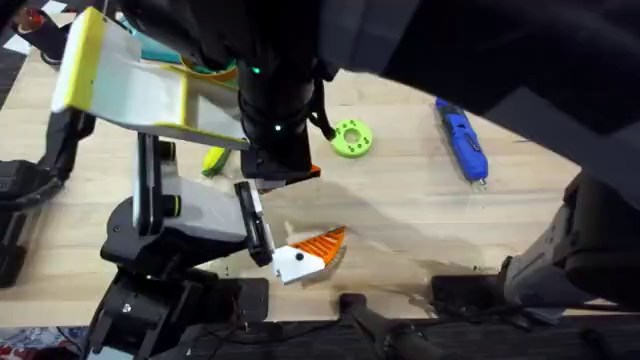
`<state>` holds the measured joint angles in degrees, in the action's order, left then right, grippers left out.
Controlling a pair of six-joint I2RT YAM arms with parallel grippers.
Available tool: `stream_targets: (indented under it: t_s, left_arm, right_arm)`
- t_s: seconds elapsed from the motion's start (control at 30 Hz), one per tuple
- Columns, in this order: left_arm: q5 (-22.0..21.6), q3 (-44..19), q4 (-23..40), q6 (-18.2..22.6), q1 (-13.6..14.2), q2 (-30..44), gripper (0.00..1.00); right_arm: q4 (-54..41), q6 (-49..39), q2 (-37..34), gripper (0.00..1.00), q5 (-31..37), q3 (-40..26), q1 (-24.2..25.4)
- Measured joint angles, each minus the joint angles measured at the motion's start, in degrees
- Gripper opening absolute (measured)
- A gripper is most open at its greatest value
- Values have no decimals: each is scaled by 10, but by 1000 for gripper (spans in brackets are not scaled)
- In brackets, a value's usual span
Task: Pick up the gripper from the table and insert it into the empty holder that is missing its gripper. Then pick up a screw, insert it into the mounting hole, and use the screwdriver to tighten it. Finally, clean up the table by picking up the vegetable and placing it into the bucket.
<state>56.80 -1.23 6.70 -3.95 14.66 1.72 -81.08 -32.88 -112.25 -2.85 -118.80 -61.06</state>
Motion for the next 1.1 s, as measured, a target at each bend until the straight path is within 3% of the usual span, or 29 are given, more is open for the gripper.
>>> stream_targets:
  t_s: [0.1,0.3,0.33,0.63,1.1]
  left_arm:
    - [0,0,0,0,0,0,992]
    - [0,0,0,2,0,0,992]
    - [0,0,0,3,0,0,992]
    - [0,0,0,3,0,0,992]
    - [0,0,0,3,0,0,992]
  right_arm:
    - [0,0,0,59,0,0,0]
    - [1,-1,0,916,2,2,0]
    - [1,-2,0,971,2,2,0]
    - [0,-2,7,995,2,3,0]
    - [-52,-1,121,996,-17,5,8]
